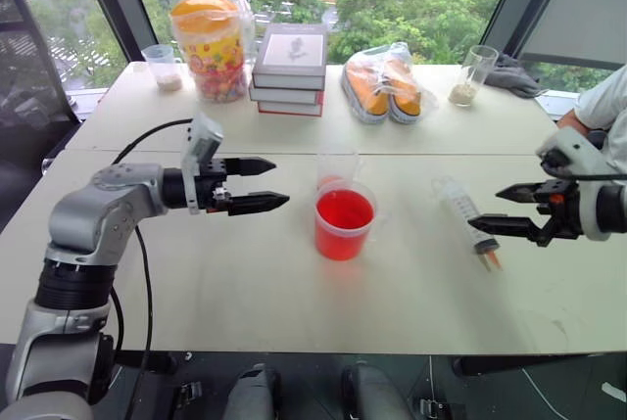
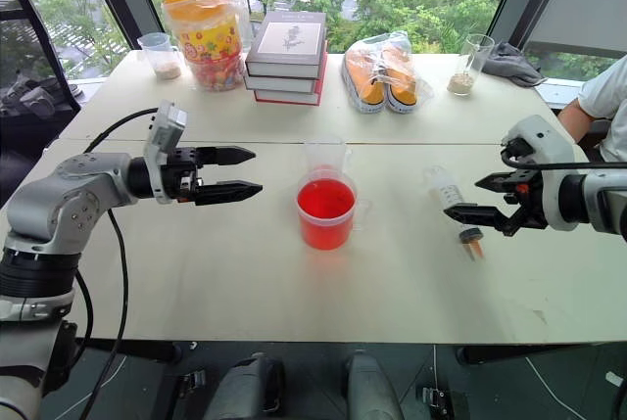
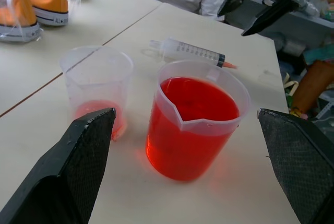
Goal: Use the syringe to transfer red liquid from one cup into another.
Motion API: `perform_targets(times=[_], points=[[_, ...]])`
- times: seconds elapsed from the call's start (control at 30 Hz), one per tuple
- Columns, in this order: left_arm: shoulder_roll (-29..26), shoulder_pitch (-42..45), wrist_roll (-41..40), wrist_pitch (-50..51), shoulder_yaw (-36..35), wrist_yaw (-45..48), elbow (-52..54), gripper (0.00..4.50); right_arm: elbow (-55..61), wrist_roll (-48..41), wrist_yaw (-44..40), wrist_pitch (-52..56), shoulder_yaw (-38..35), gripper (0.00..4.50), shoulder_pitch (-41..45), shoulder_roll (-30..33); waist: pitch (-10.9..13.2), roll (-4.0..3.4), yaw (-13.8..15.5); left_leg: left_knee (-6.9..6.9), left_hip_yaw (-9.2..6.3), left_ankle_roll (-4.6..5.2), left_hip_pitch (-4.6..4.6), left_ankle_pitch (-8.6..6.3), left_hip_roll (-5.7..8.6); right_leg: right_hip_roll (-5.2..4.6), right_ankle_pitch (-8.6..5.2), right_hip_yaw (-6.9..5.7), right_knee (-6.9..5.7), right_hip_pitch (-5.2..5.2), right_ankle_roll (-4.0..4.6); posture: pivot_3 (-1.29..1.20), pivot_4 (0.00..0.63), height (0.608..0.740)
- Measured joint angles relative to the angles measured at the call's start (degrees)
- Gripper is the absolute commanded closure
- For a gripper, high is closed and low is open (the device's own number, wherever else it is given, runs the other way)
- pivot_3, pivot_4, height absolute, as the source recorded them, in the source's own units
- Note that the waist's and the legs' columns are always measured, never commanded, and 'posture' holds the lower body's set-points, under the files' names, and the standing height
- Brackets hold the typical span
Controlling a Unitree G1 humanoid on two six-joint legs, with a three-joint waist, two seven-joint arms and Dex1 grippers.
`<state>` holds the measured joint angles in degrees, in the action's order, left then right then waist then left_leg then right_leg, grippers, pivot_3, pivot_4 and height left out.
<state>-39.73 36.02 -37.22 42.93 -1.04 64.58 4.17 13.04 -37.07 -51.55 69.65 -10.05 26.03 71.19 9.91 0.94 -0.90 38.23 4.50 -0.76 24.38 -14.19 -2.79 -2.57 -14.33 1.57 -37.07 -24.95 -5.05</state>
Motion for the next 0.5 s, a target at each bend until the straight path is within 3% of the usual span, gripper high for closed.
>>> perform_targets(times=[0.17, 0.5], points=[[0.87, 0.28, 0.57, -1.2, 0.33, 0.33, -1.03, 0.0, -9.69, 3.33, -0.54, 3.65, 11.3, 0.05, 12.51, -1.1, 0.0, 0.0, -0.11, -0.01, 0.02, 0.0, 0.02, 0.0, 0.0, 0.0, 0.0, 0.02, -0.01, -0.06, 0.01, 0.0, 0.15, 0.74], [2.44, -1.9, 0.97, -2.08, 0.12, -1.43, 0.77, 0.0, -41.49, 21.17, -7.7, -3.59, 36.41, 0.05, 32.98, -13.65, 0.01, -0.01, -0.07, -0.04, 0.1, 0.01, 0.16, 0.0, 0.01, 0.01, 0.11, 0.03, -0.06, -0.22, -0.18, 0.0, 0.15, 0.74]])
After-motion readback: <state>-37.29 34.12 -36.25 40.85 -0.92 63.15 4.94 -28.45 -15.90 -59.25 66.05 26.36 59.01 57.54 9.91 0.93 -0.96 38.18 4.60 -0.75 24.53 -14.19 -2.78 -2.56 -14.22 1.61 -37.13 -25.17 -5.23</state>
